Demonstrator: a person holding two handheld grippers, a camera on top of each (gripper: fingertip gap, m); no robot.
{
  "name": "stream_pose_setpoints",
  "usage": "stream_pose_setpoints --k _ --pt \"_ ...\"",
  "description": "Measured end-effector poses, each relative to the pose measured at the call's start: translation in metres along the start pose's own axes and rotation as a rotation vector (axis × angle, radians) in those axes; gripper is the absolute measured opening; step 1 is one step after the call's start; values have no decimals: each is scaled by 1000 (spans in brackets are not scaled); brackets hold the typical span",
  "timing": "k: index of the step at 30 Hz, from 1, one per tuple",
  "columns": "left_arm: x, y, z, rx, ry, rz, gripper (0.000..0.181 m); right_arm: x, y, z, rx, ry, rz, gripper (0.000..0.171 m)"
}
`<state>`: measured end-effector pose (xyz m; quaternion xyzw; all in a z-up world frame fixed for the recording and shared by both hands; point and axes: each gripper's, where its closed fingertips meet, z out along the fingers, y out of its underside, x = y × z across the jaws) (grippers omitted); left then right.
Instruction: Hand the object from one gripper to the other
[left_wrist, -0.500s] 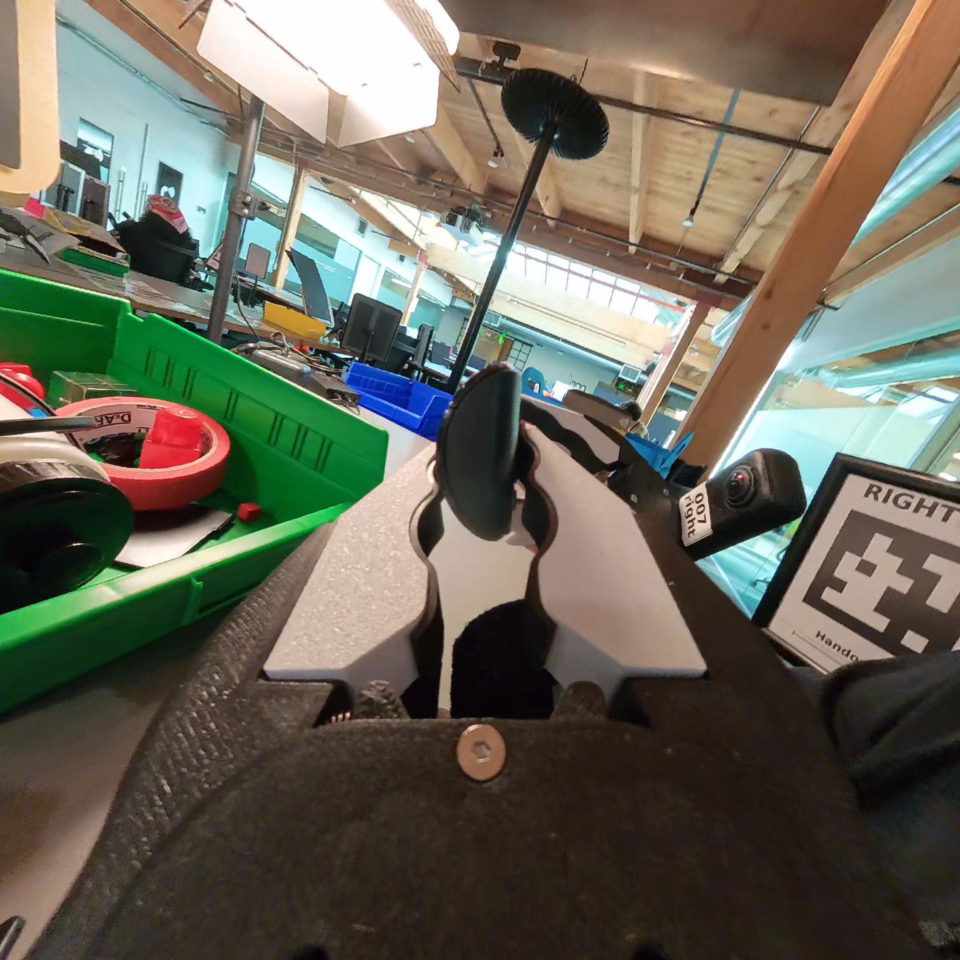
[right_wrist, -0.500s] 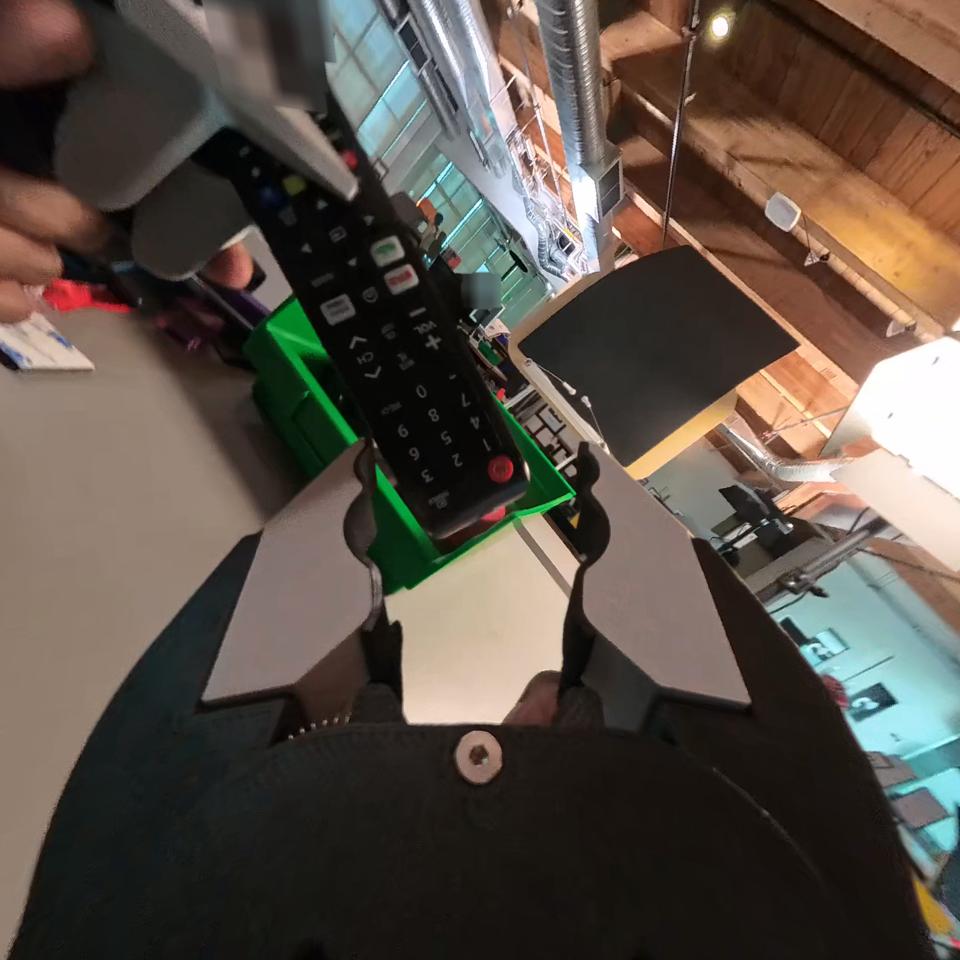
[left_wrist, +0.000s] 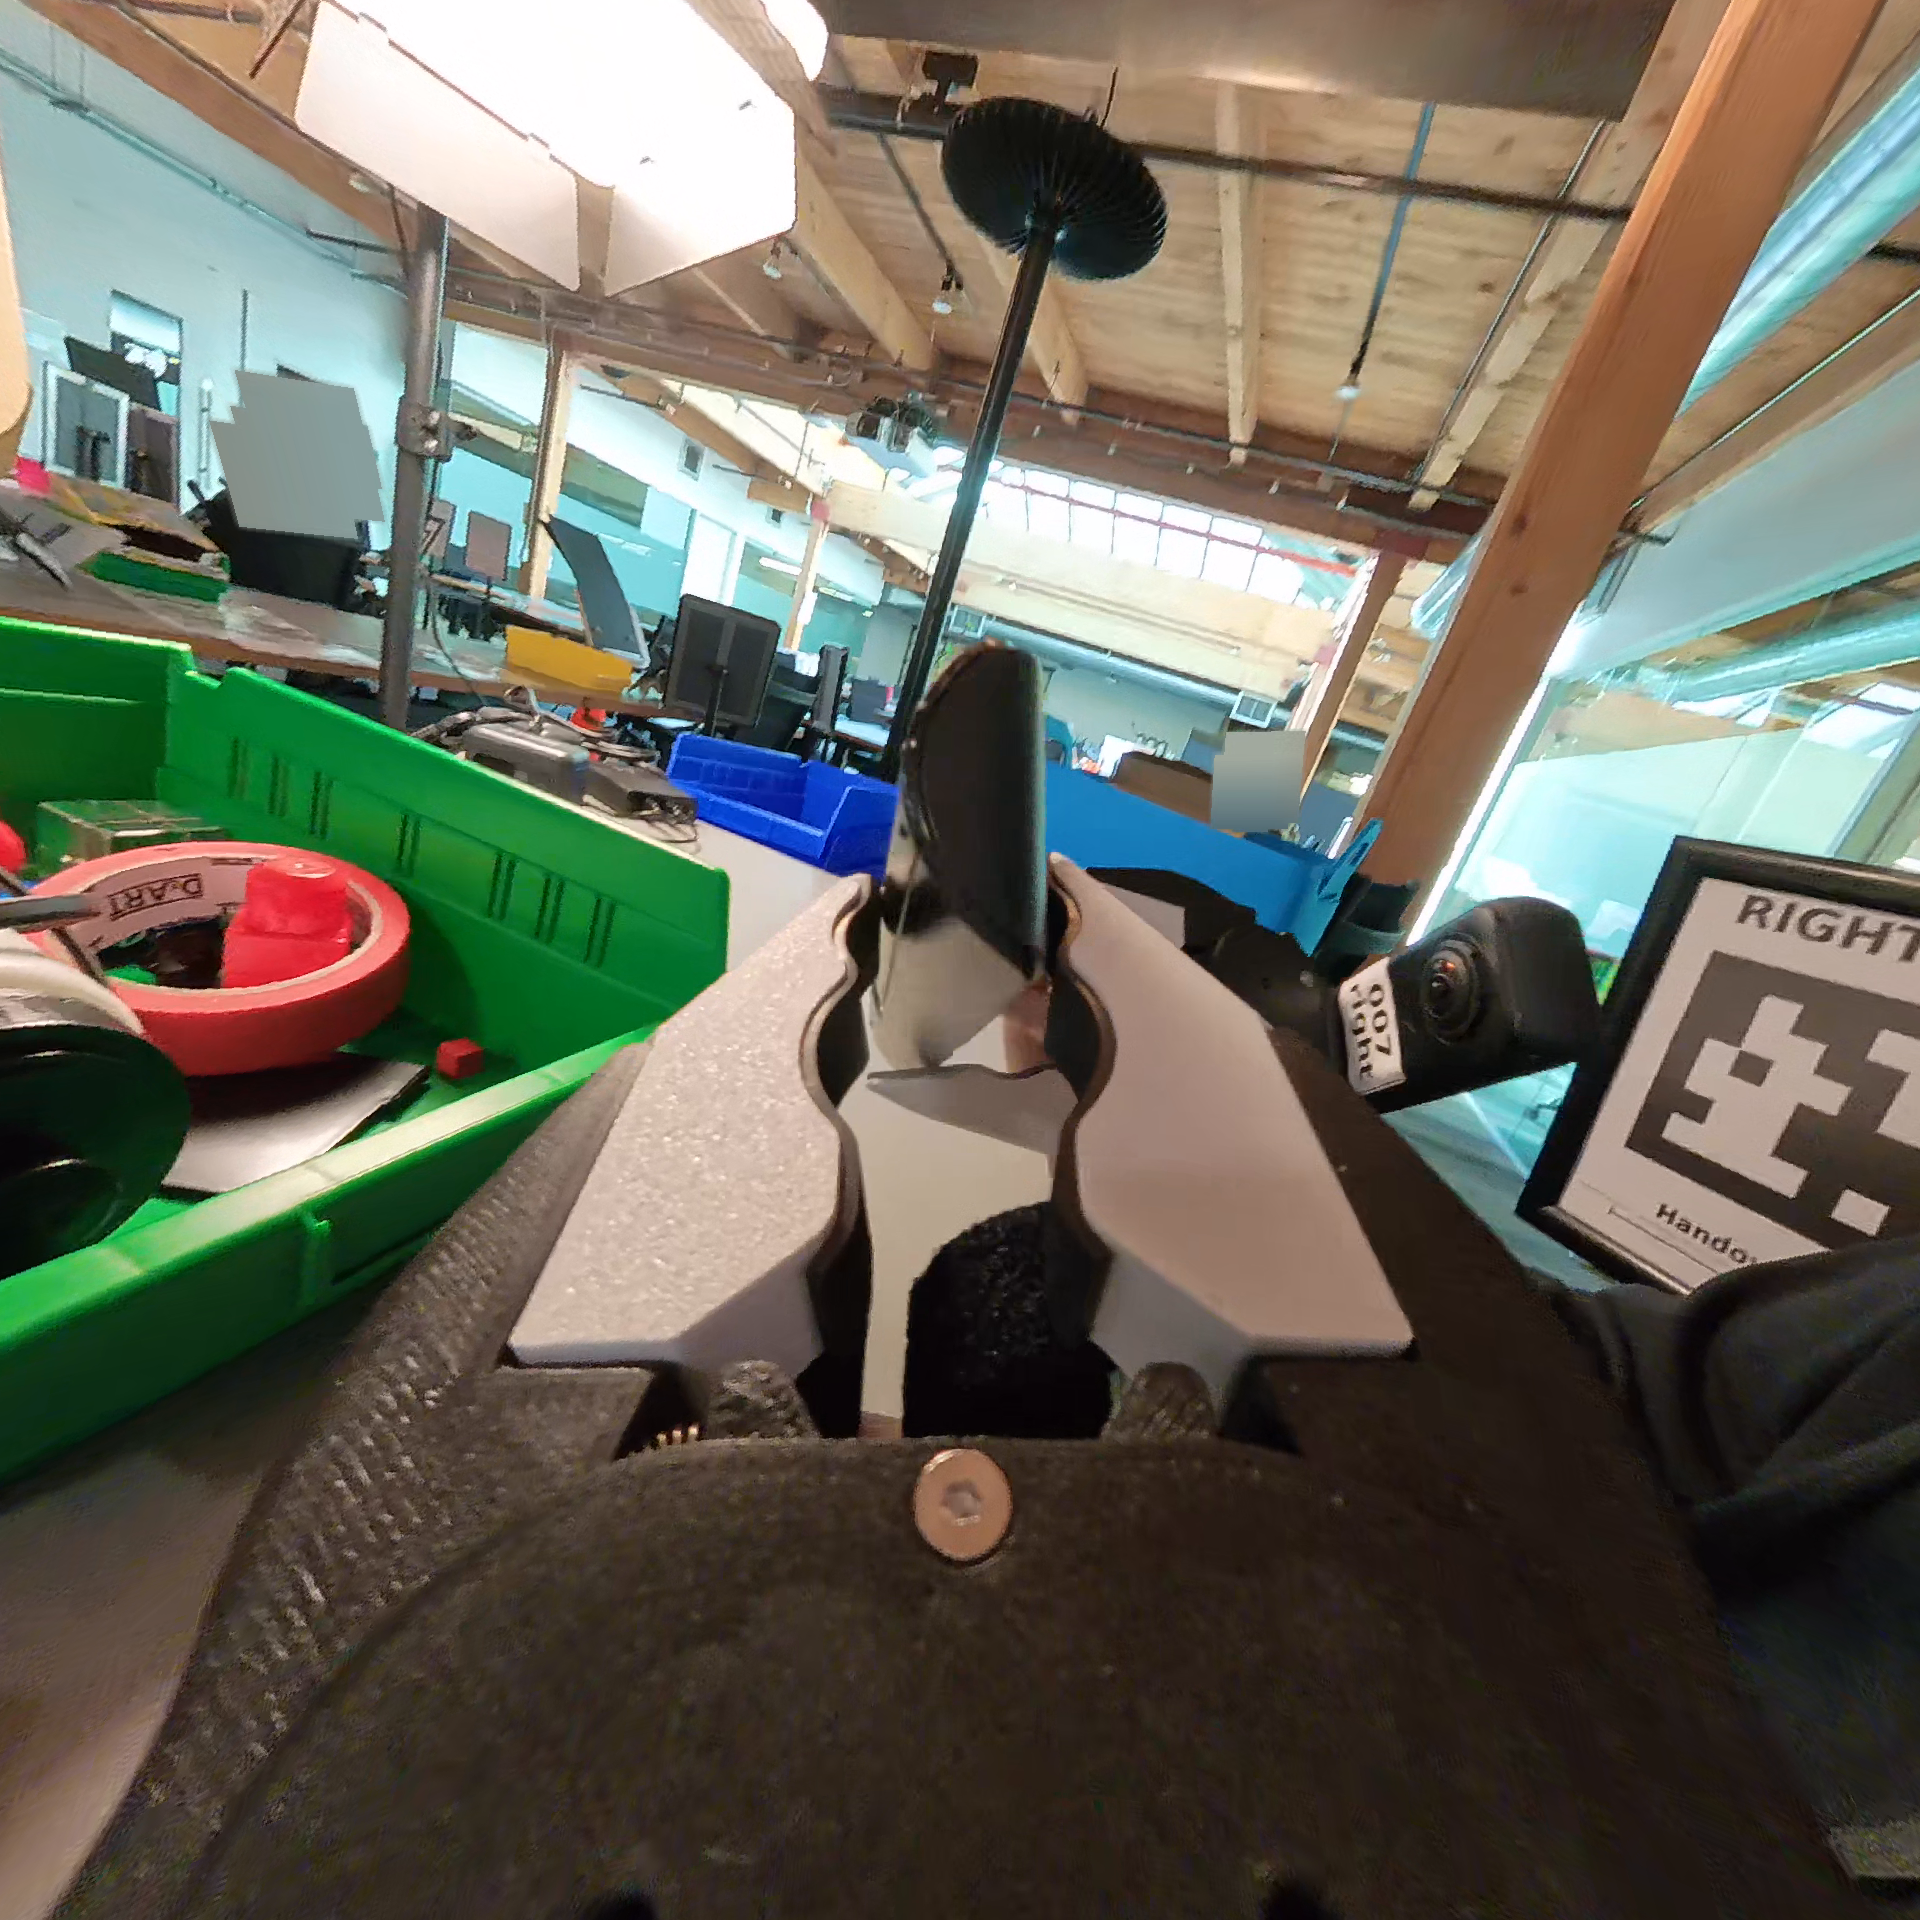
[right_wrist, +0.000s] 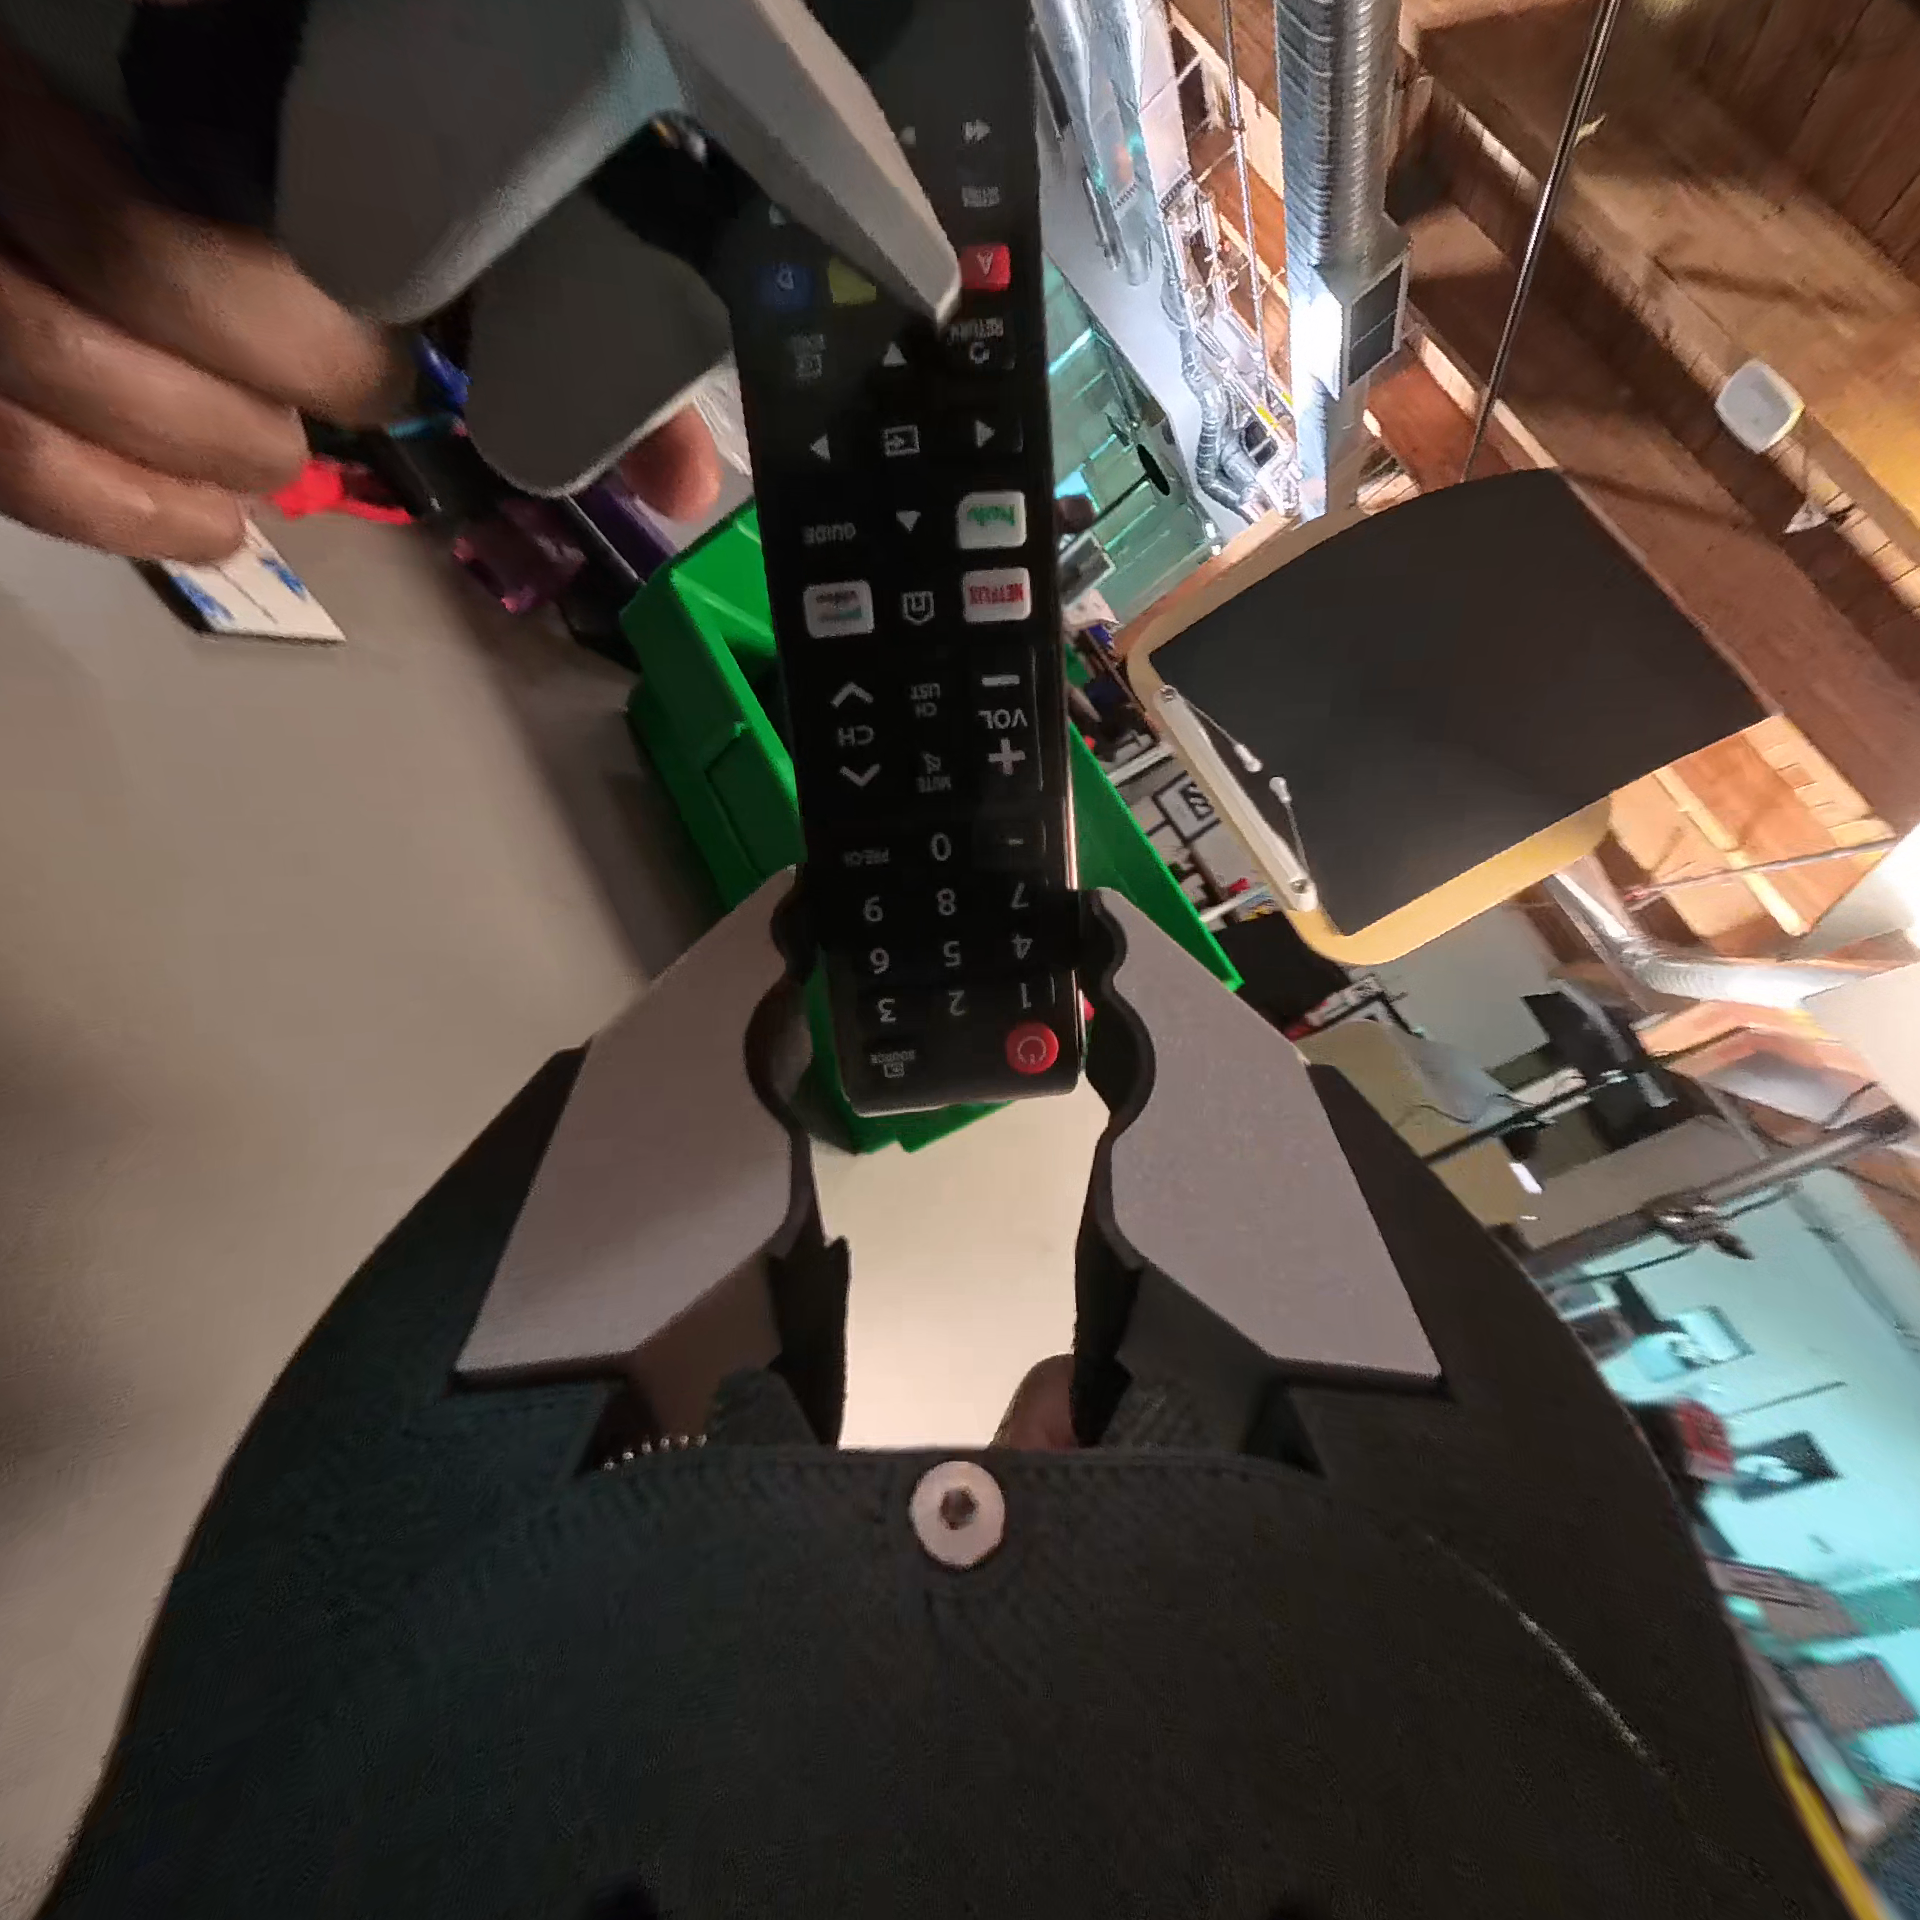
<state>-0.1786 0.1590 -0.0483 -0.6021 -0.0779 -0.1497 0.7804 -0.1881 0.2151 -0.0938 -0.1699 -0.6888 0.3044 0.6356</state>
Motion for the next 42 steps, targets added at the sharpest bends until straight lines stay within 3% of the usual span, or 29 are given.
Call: stream_pose_setpoints --k 5,10,13,16,20,27,34,42 --pt "6 2 3 -2 10 36 39 -5 -17 0 73 -76 228 52" --pt "4 -4 -1 21 -27 114 31 -19 -37 7 117 -130 423 51" --pt "0 1 -1 -21 -45 122 29 -20 -45 6 150 -130 407 70" --pt "8 17 5 -103 -14 167 27 -18 -50 3 178 -146 446 76" --pt "15 34 11 -185 -15 280 27 -30 -52 5 165 -188 449 55" --pt "14 20 9 -110 -24 268 30 -16 -49 3 186 -189 615 28" --pt "11 9 3 -63 -3 176 31 -11 -53 0 241 -254 762 25" --pt "14 23 1 -175 47 179 42 11 -71 -18 461 -374 1053 25"
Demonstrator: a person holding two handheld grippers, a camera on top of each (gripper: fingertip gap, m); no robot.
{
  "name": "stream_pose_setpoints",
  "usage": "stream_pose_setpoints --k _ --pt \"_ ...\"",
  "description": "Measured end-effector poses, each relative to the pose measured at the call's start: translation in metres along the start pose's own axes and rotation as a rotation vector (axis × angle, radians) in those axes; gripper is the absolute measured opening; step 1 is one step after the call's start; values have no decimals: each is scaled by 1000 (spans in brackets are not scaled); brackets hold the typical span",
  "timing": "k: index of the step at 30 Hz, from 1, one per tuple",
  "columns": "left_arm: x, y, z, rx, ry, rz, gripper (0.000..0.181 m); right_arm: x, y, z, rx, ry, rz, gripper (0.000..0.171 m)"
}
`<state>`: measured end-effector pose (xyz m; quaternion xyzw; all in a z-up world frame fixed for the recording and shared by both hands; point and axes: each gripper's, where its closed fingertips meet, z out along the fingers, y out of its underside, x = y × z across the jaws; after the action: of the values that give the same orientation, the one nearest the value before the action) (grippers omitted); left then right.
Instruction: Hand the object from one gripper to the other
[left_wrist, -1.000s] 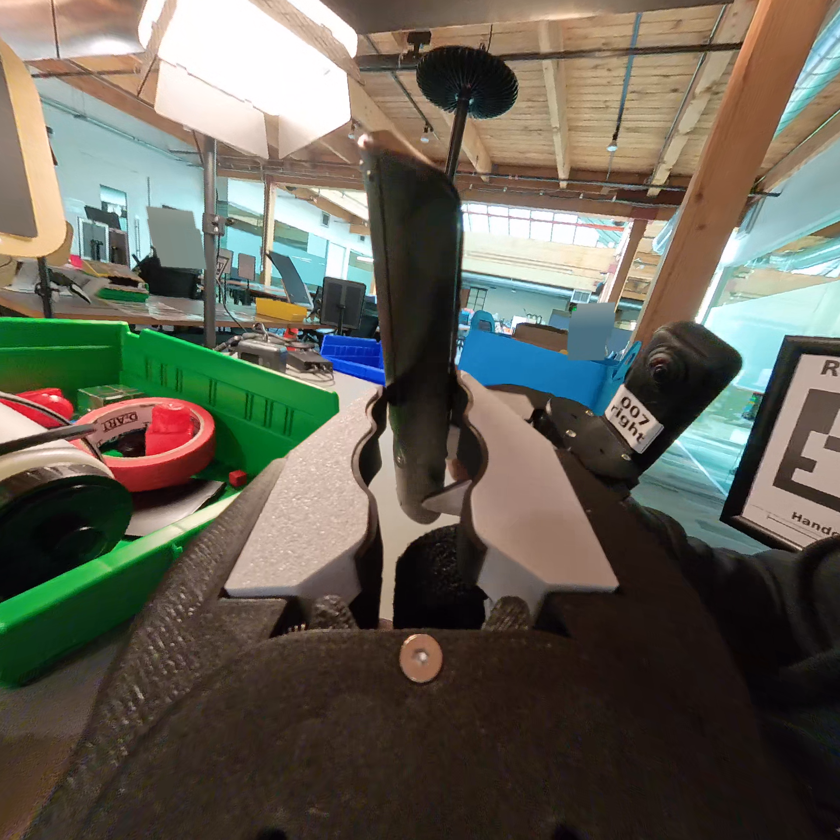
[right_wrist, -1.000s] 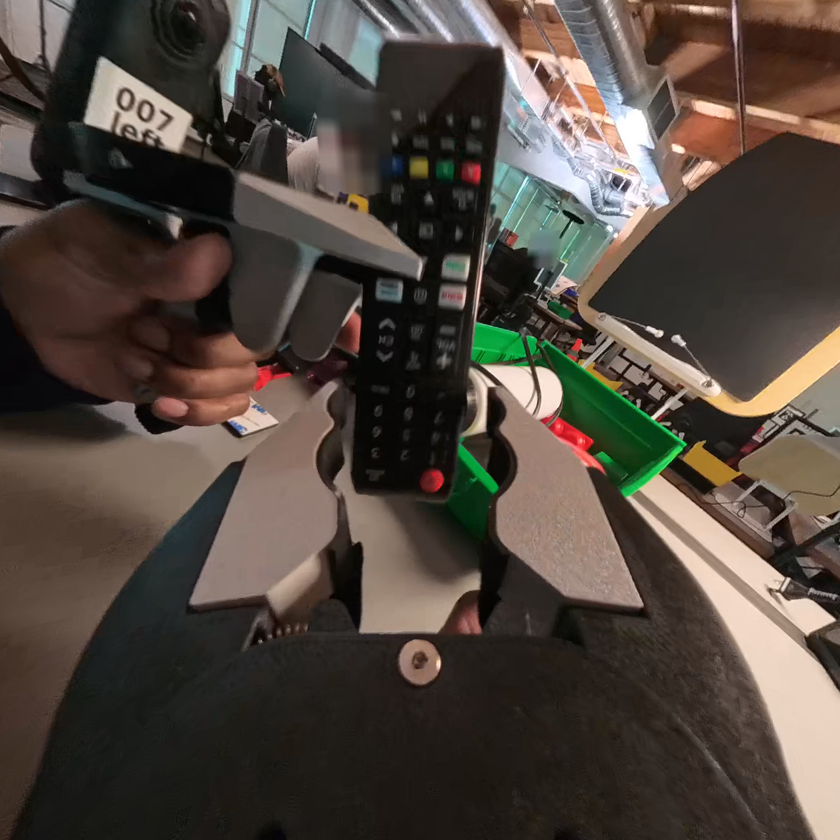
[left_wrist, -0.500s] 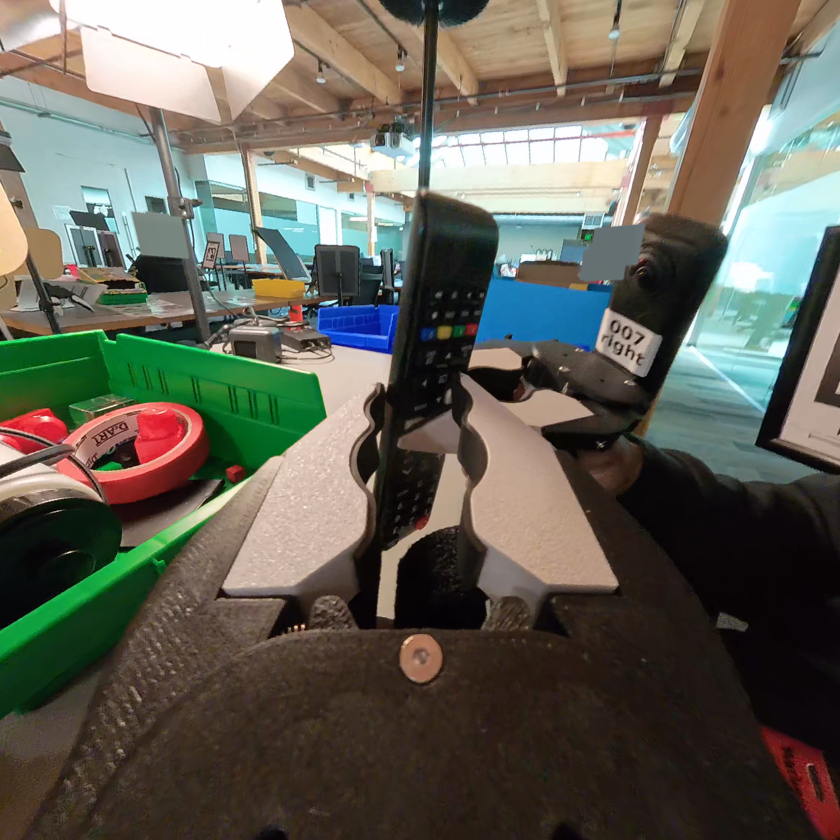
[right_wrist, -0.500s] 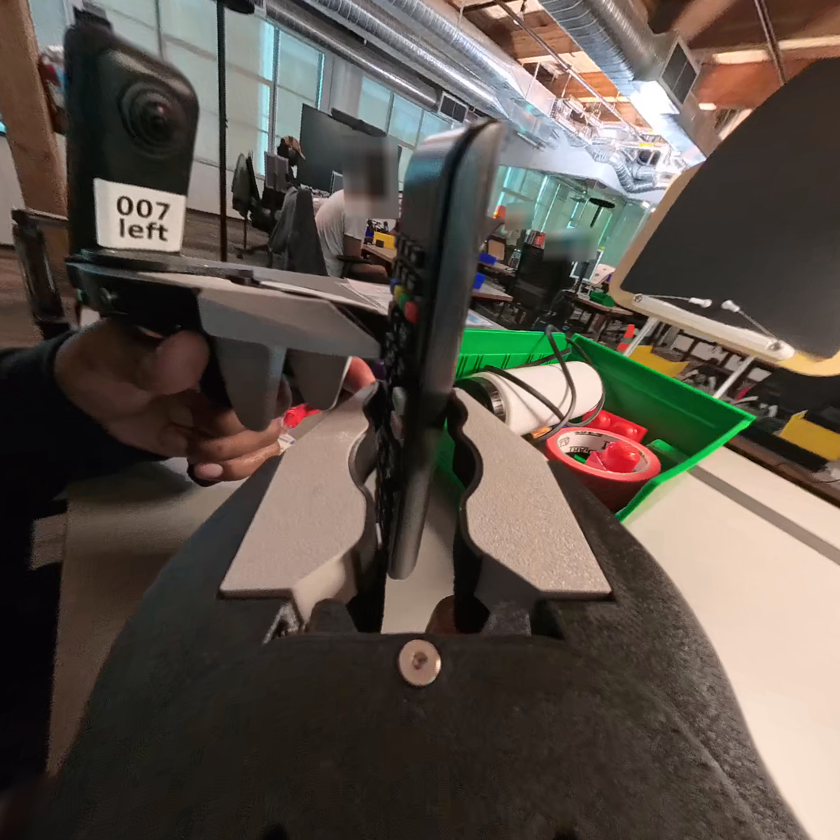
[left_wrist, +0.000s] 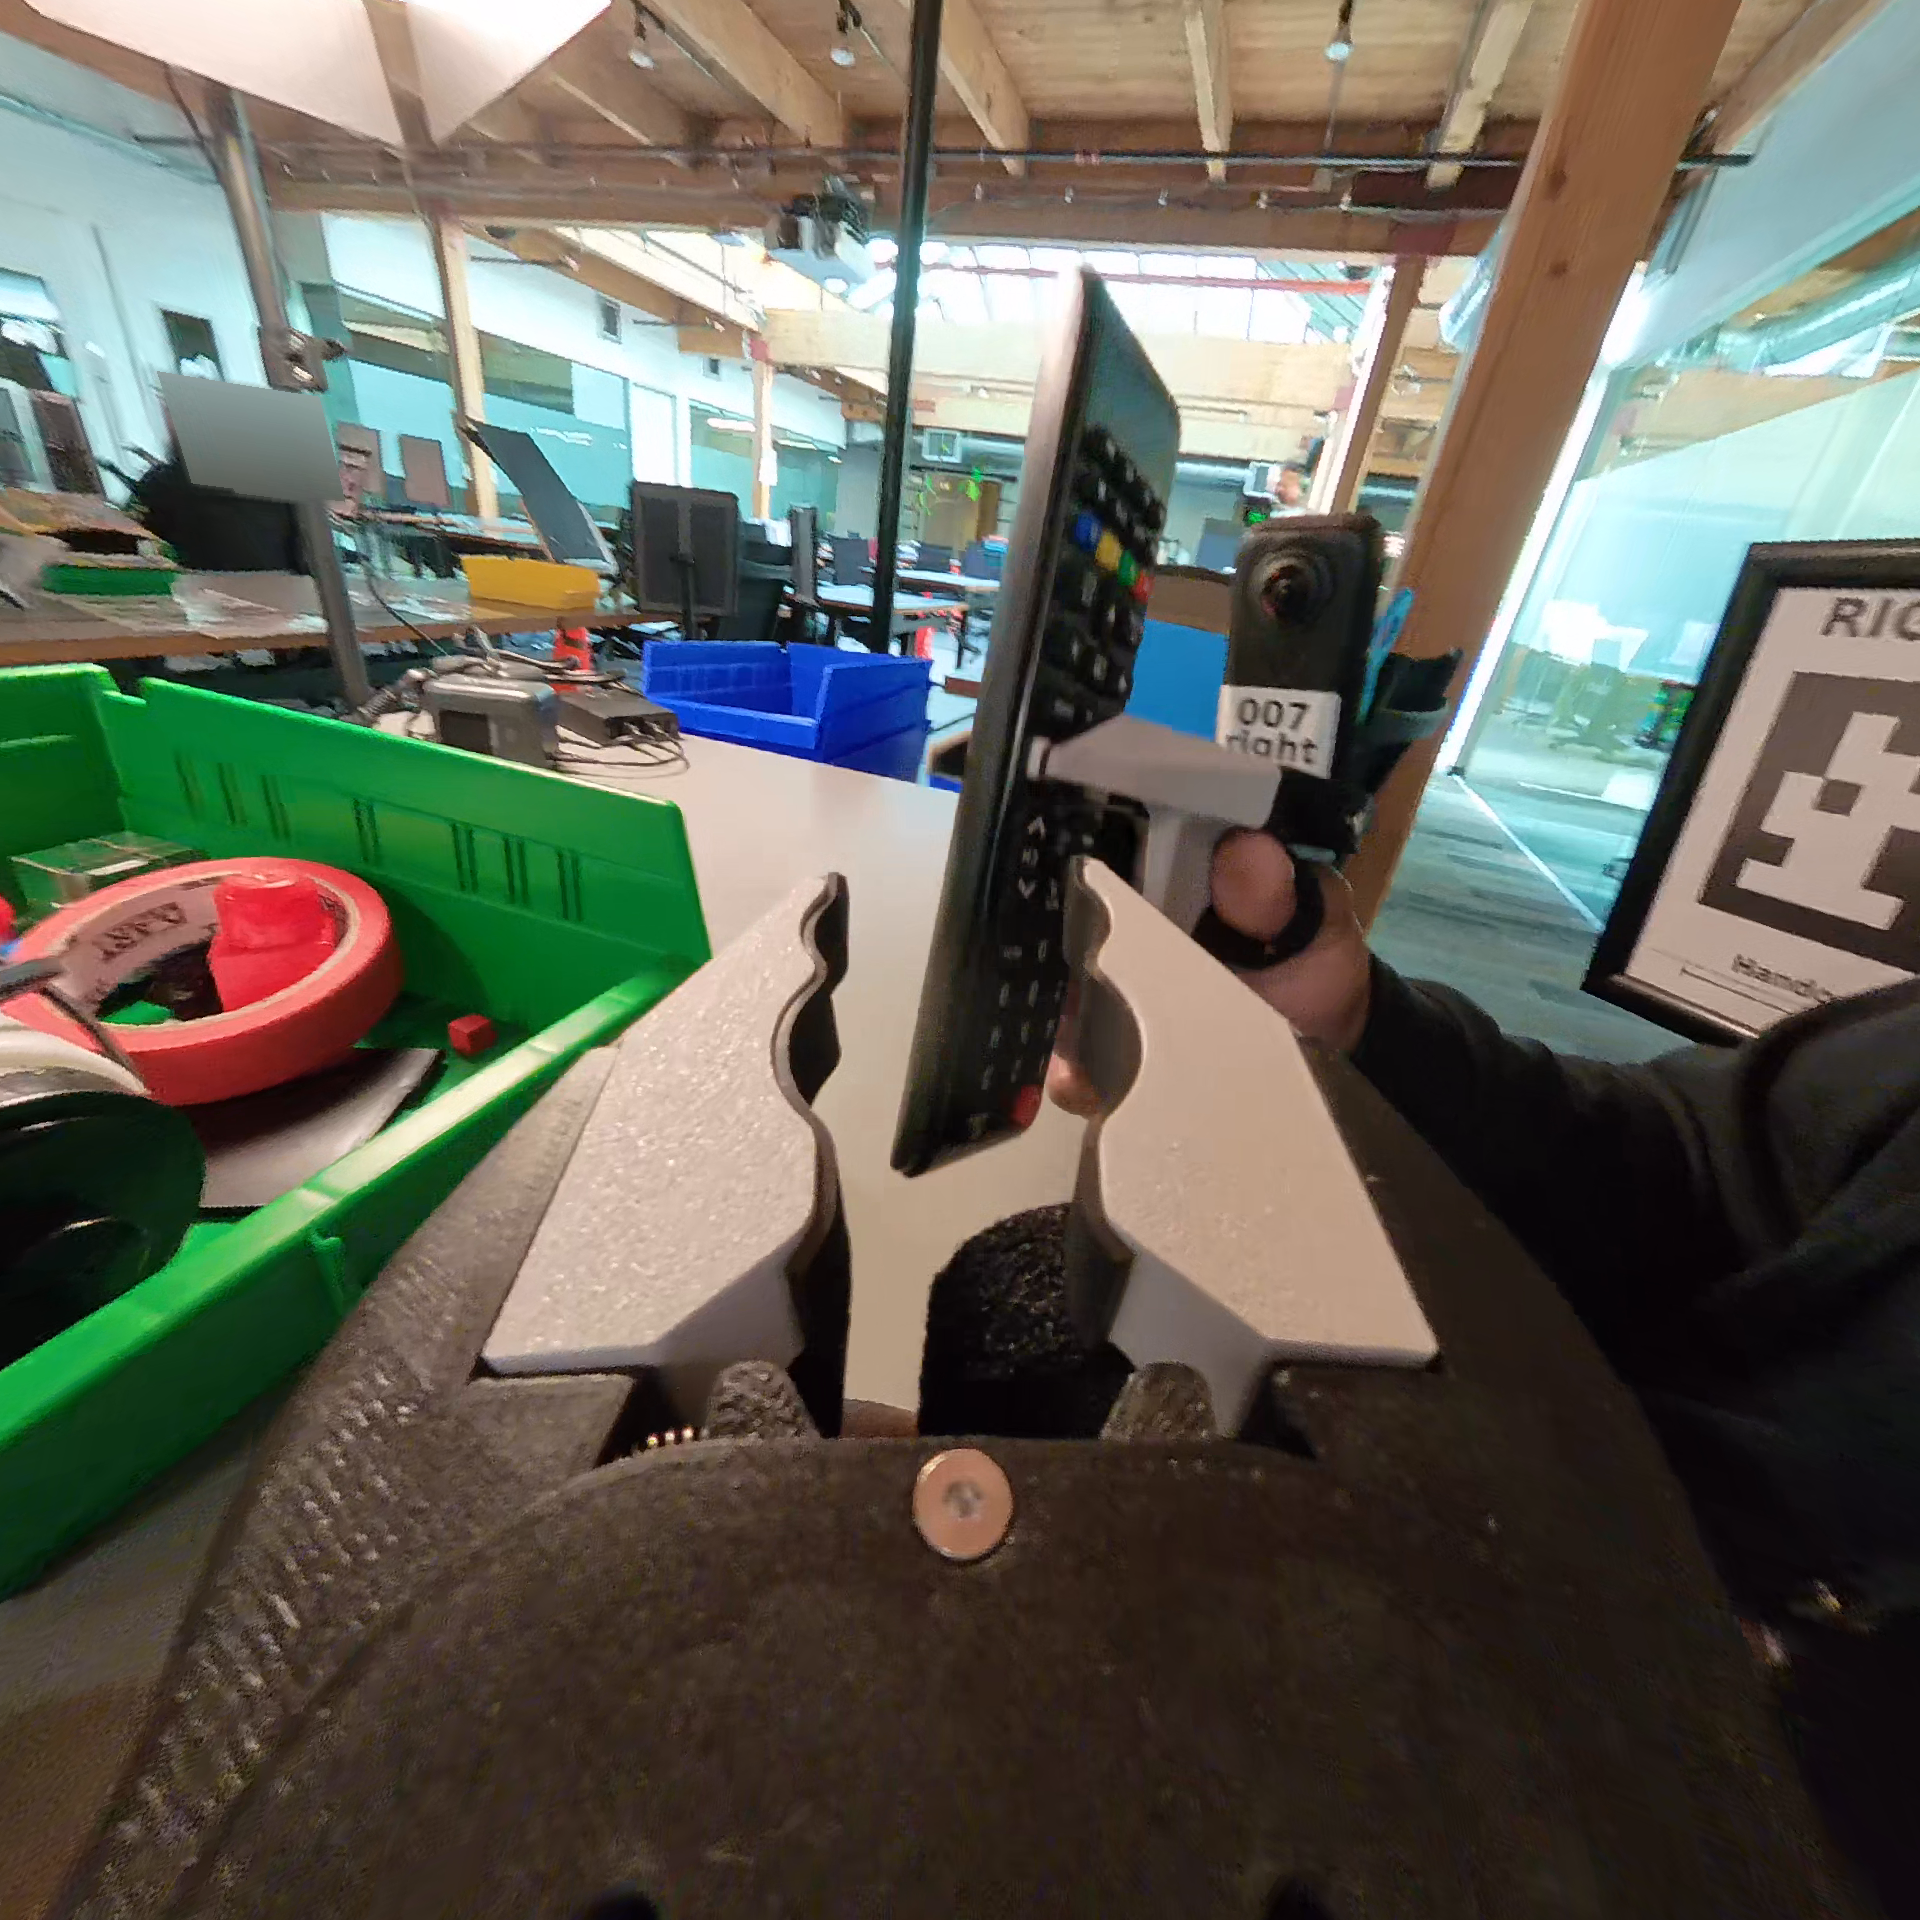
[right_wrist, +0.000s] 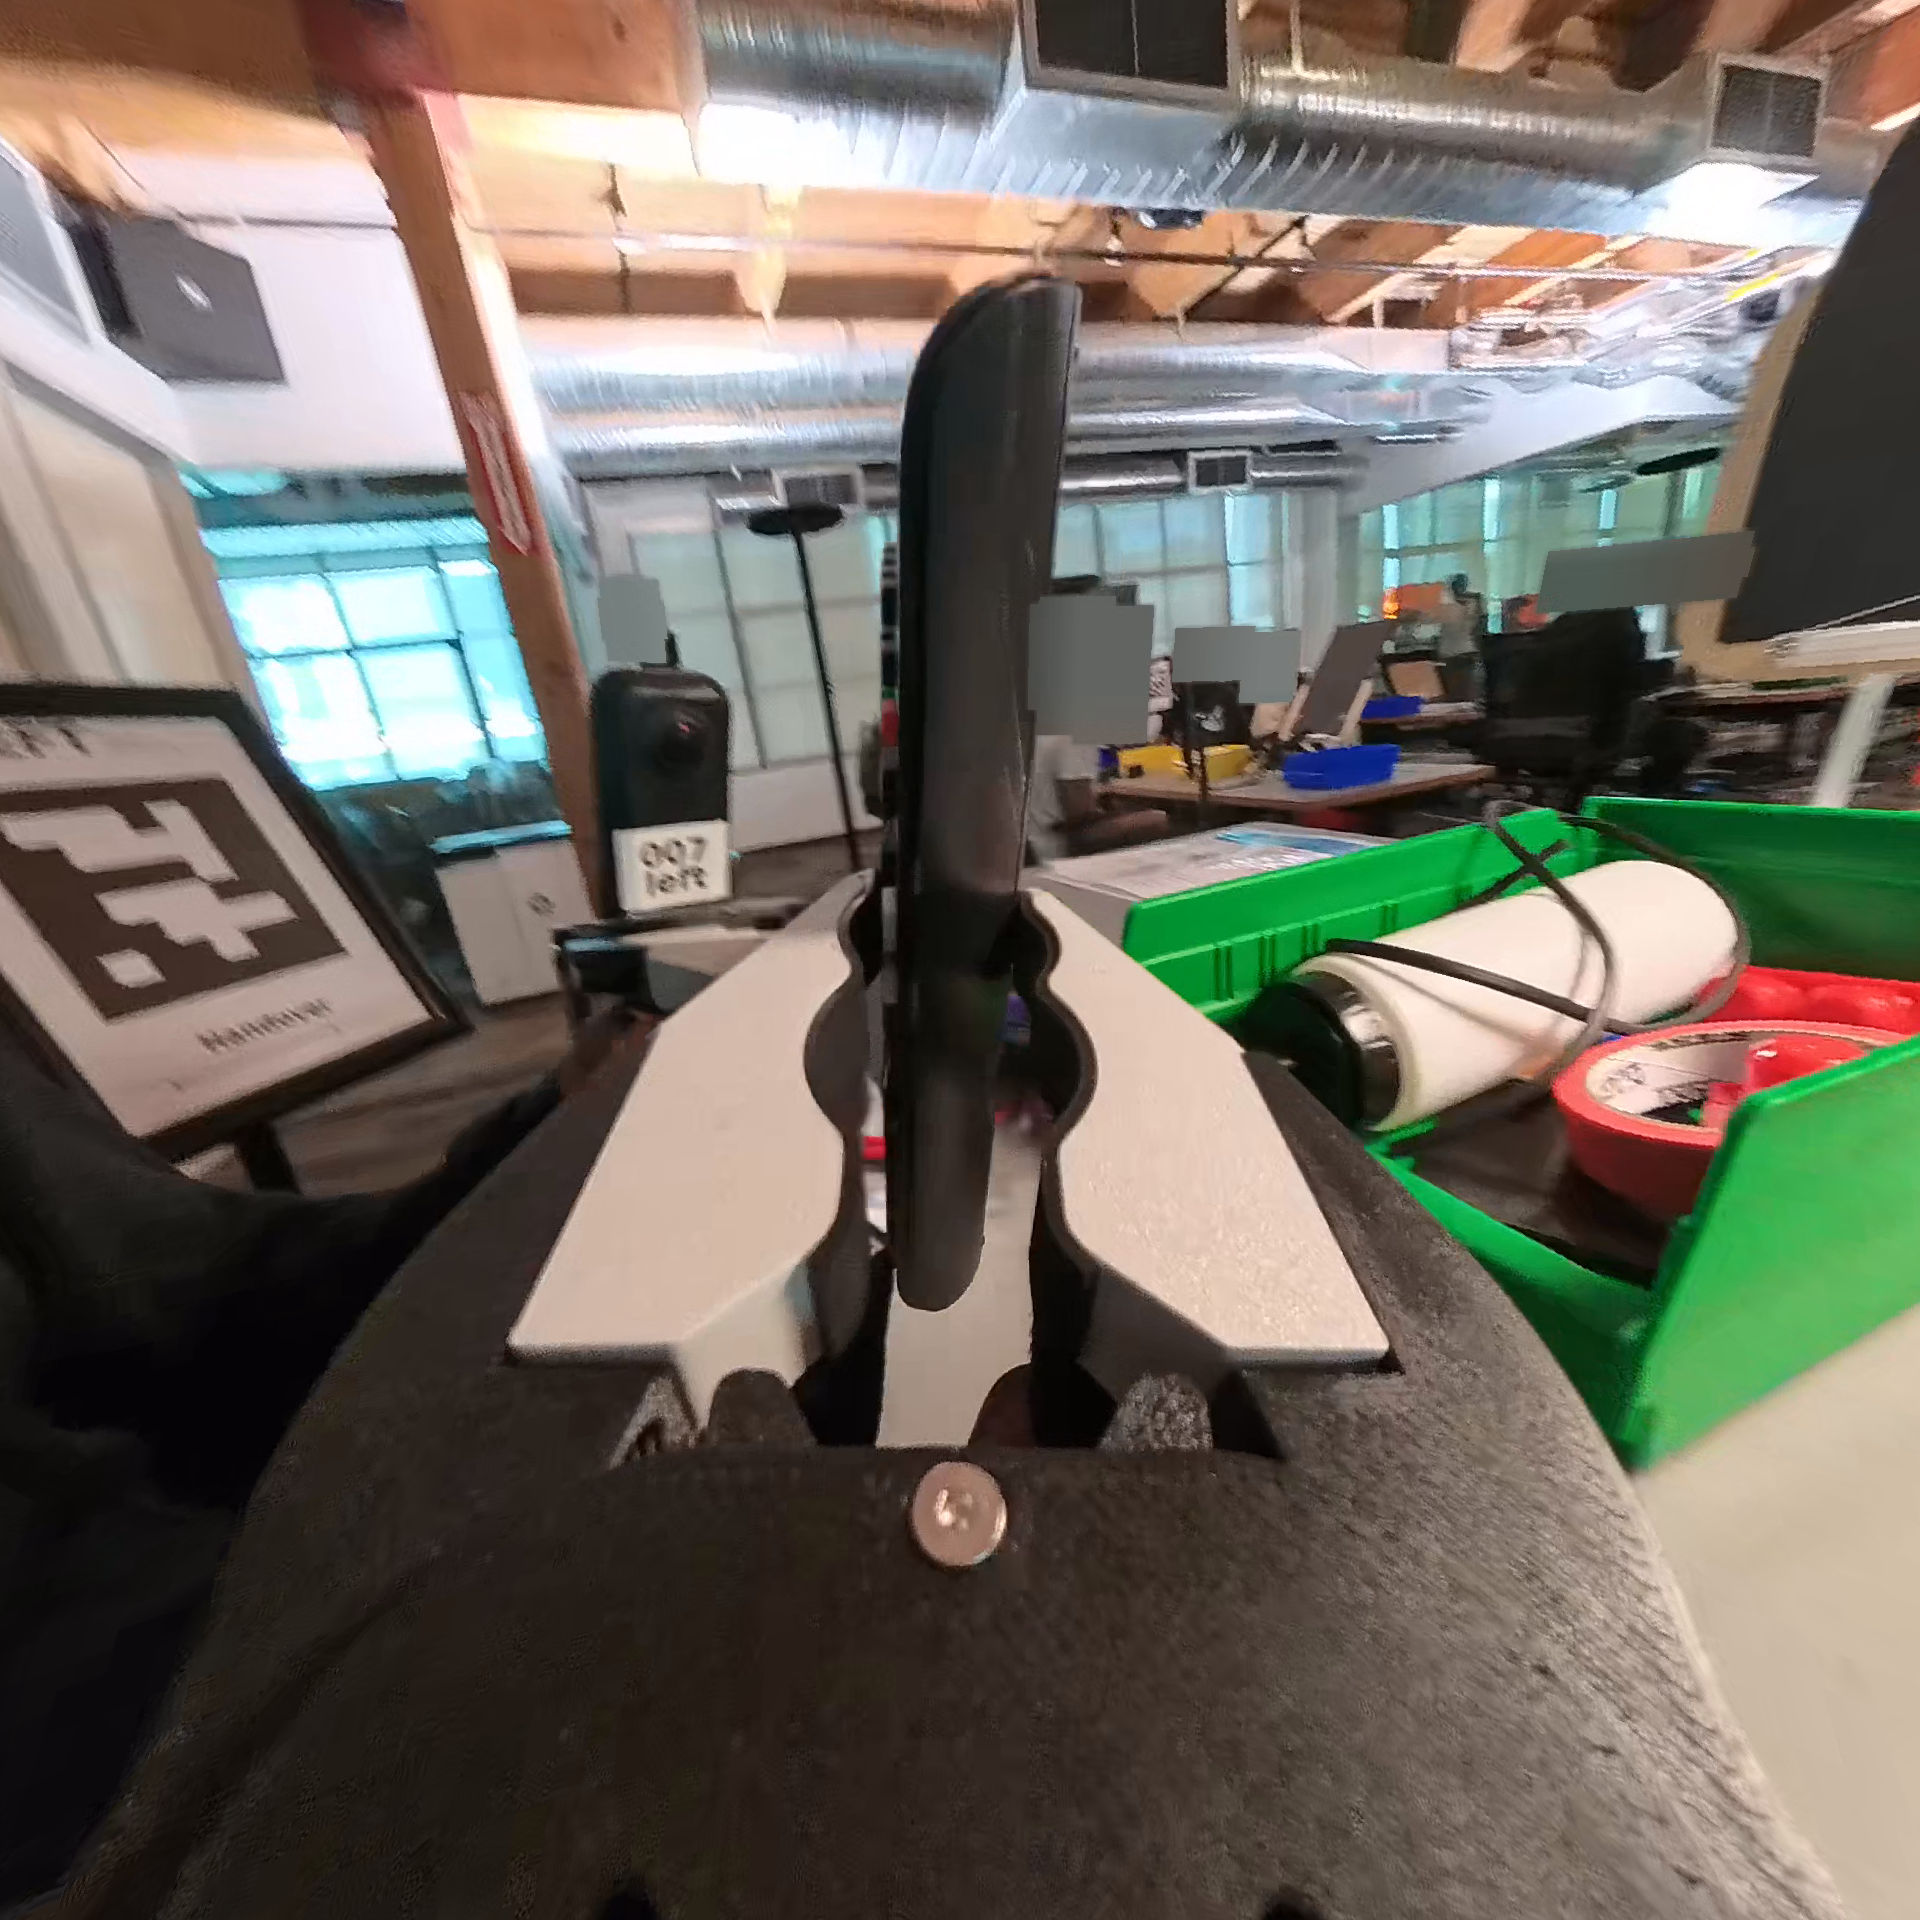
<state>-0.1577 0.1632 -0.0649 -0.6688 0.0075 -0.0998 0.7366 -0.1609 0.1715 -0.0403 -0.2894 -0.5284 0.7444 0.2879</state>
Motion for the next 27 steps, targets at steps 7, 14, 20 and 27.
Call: stream_pose_setpoints --k 7,14,20,27 --pt "34 23 9 -105 194 -48 39 -20 -1 2 18 -144 91 25" --pt "37 22 4 -114 232 -44 25 -9 -24 -9 146 -104 105 41" --pt "37 14 0 -79 255 -73 25 -1 -34 -18 200 -119 179 31" --pt "19 -11 -12 58 250 -226 24 7 -29 -17 165 -78 178 34"
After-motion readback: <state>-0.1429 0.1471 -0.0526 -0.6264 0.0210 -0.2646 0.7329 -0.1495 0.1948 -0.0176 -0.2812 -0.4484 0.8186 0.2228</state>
